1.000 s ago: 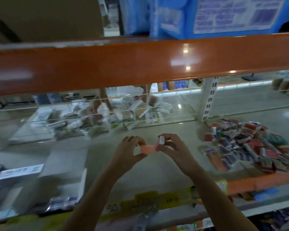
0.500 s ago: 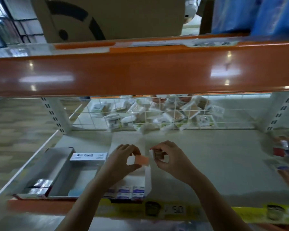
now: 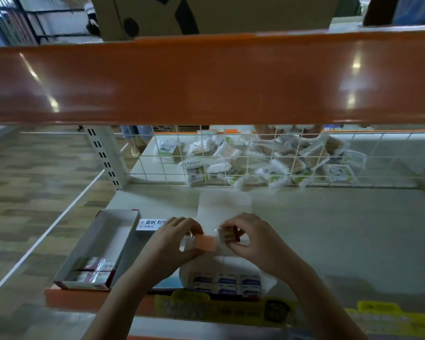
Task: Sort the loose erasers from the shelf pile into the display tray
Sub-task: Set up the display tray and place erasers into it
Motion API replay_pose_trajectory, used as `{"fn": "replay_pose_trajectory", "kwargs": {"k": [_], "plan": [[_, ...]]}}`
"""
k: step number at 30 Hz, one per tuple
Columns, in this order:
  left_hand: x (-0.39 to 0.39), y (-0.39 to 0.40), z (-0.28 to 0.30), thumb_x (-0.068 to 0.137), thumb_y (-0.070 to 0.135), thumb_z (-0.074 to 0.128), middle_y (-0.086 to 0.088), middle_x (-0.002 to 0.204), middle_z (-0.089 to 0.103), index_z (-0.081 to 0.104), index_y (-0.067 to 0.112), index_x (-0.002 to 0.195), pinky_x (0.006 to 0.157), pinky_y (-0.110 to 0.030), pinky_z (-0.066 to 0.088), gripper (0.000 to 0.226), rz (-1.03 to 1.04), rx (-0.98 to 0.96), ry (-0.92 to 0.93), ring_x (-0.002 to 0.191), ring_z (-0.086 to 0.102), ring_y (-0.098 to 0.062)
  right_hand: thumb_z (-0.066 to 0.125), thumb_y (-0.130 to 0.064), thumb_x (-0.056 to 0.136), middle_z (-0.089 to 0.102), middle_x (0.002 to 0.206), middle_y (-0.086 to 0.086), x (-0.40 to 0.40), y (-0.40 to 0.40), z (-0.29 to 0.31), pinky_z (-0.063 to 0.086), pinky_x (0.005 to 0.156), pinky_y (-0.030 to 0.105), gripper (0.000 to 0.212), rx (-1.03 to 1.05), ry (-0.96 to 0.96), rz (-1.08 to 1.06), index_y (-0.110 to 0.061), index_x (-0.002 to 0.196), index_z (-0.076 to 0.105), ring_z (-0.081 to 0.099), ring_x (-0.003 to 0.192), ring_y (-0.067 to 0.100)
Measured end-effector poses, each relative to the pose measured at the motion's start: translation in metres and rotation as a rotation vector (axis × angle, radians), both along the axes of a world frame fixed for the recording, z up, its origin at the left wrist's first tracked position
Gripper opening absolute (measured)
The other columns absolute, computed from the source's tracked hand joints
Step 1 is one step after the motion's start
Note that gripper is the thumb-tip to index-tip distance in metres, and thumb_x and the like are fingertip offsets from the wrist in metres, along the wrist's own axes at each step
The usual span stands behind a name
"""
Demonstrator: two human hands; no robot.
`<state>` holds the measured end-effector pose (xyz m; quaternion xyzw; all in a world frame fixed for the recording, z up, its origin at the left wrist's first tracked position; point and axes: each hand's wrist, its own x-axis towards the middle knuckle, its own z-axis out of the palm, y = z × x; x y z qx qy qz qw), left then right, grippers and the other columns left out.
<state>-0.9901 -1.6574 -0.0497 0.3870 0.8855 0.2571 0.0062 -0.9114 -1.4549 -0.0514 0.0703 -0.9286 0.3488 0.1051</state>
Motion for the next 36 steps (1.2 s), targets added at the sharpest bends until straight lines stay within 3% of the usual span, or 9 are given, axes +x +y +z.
{"fn": "replay_pose_trajectory", "kwargs": {"k": [4,8,14,24,27,30,33,36], "plan": [[-0.002,-0.012,-0.001,0.077,0.029,0.073,0.032,0.093,0.046,0.054,0.035,0.096,0.079,-0.015,0.042,0.028,0.001,0.038,-0.027,0.094,0.048,0.000,0.068,-0.016,0.082,0.059,0.101,-0.008,0.001,-0.010,0.001,0.047,0.087,0.027,0.030,-0.026,-0.006,-0.019,-0.022,0.111,0.063,0.052,0.094,0.007],[-0.003,-0.020,-0.001,0.075,0.029,0.075,0.031,0.092,0.048,0.055,0.033,0.095,0.073,-0.009,0.038,0.029,0.017,0.076,-0.035,0.090,0.048,0.004,0.069,-0.018,0.082,0.059,0.102,-0.009,0.002,-0.017,0.004,0.047,0.088,0.025,0.033,-0.032,-0.026,-0.031,-0.023,0.113,0.063,0.053,0.094,0.005],[-0.003,-0.028,-0.006,0.075,0.032,0.075,0.028,0.092,0.050,0.054,0.036,0.096,0.071,-0.009,0.037,0.030,0.023,0.074,-0.052,0.090,0.048,0.005,0.069,-0.018,0.082,0.060,0.100,-0.009,0.004,-0.022,0.009,0.046,0.087,0.024,0.032,-0.025,-0.048,-0.053,-0.024,0.112,0.064,0.053,0.092,0.005],[-0.003,-0.074,-0.002,0.070,0.026,0.079,0.025,0.091,0.051,0.055,0.034,0.093,0.069,-0.015,0.039,0.034,0.147,0.177,-0.015,0.085,0.052,0.000,0.071,-0.022,0.080,0.058,0.093,-0.011,-0.018,-0.051,0.031,0.042,0.073,0.012,0.031,0.006,-0.019,0.045,-0.022,0.111,0.066,0.051,0.079,0.001],[-0.002,-0.102,-0.005,0.068,0.034,0.078,0.024,0.087,0.057,0.054,0.041,0.091,0.066,-0.018,0.041,0.034,0.180,0.224,0.048,0.084,0.054,0.000,0.071,-0.024,0.080,0.056,0.090,-0.012,-0.034,-0.071,0.035,0.039,0.068,0.009,0.032,0.048,-0.007,0.102,-0.020,0.112,0.066,0.050,0.076,-0.001],[-0.002,-0.131,-0.010,0.066,0.020,0.083,0.025,0.091,0.059,0.053,0.046,0.092,0.064,-0.015,0.041,0.047,0.301,0.254,0.027,0.084,0.054,0.003,0.070,-0.027,0.082,0.060,0.096,-0.006,-0.052,-0.094,0.036,0.043,0.072,0.015,0.033,0.088,-0.014,0.165,-0.019,0.113,0.065,0.054,0.083,0.007],[-0.004,-0.159,-0.014,0.063,0.008,0.084,0.014,0.081,0.060,0.054,0.050,0.090,0.062,-0.010,0.041,0.058,0.424,0.297,-0.007,0.079,0.055,0.002,0.068,-0.028,0.084,0.061,0.106,0.002,-0.068,-0.119,0.035,0.045,0.081,0.026,0.034,0.147,-0.073,0.208,-0.015,0.115,0.063,0.054,0.093,0.014],[-0.008,-0.181,-0.016,0.063,0.011,0.084,0.011,0.082,0.061,0.054,0.053,0.087,0.065,-0.022,0.046,0.058,0.504,0.302,-0.015,0.079,0.056,-0.001,0.065,-0.028,0.086,0.059,0.110,0.005,-0.083,-0.145,0.033,0.039,0.079,0.022,0.034,0.215,-0.121,0.258,-0.014,0.117,0.062,0.051,0.097,0.014]]}}
